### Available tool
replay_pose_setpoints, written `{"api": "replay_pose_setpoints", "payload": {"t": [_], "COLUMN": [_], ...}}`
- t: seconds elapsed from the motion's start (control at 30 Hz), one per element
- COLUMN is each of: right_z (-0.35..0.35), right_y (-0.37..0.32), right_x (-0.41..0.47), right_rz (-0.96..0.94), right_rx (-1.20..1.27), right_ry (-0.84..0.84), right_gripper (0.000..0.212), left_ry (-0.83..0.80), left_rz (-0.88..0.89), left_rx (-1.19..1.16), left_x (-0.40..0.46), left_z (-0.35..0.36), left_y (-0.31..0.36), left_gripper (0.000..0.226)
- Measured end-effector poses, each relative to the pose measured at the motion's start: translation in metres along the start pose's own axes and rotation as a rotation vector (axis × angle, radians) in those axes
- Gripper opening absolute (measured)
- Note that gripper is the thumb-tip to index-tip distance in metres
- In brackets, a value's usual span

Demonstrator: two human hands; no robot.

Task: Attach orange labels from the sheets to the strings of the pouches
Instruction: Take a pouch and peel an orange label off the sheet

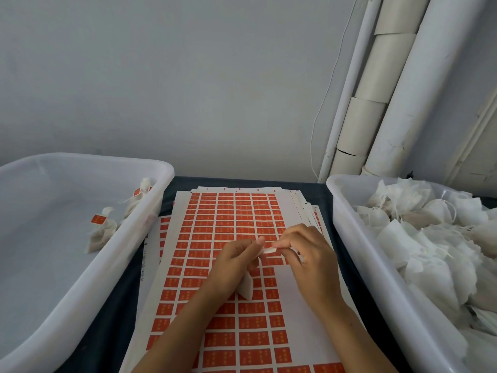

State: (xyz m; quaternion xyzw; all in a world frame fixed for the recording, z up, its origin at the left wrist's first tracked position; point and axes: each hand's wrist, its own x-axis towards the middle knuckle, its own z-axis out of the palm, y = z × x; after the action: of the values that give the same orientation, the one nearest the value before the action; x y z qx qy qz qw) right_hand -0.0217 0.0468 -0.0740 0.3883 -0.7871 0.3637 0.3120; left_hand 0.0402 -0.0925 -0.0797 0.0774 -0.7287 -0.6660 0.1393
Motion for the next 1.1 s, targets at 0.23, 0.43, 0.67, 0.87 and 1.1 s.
{"api": "replay_pose_setpoints", "payload": {"t": [0.23, 0.43, 0.67, 0.87, 1.1], "right_z": [-0.006, -0.004, 0.0, 0.006, 0.007], "right_y": [-0.001, -0.001, -0.001, -0.007, -0.003], "right_x": [0.002, 0.001, -0.001, -0.004, -0.004], "right_rz": [-0.106, -0.056, -0.01, 0.086, 0.072], "right_rx": [-0.105, -0.076, -0.041, 0.098, 0.063], "right_ry": [-0.044, -0.054, -0.067, -0.104, -0.071], "right_gripper": [0.014, 0.015, 0.013, 0.036, 0.012], "left_ry": [-0.005, 0.034, 0.116, 0.155, 0.15], "left_rz": [-0.042, -0.025, -0.011, -0.034, -0.037], "left_rx": [-0.062, -0.053, -0.022, -0.104, -0.043], "left_x": [-0.001, 0.0, 0.001, 0.002, 0.003], "left_z": [-0.006, -0.003, -0.001, -0.005, -0.004], "left_y": [0.004, 0.002, -0.002, -0.002, -0.004], "left_gripper": [0.031, 0.014, 0.016, 0.016, 0.017]}}
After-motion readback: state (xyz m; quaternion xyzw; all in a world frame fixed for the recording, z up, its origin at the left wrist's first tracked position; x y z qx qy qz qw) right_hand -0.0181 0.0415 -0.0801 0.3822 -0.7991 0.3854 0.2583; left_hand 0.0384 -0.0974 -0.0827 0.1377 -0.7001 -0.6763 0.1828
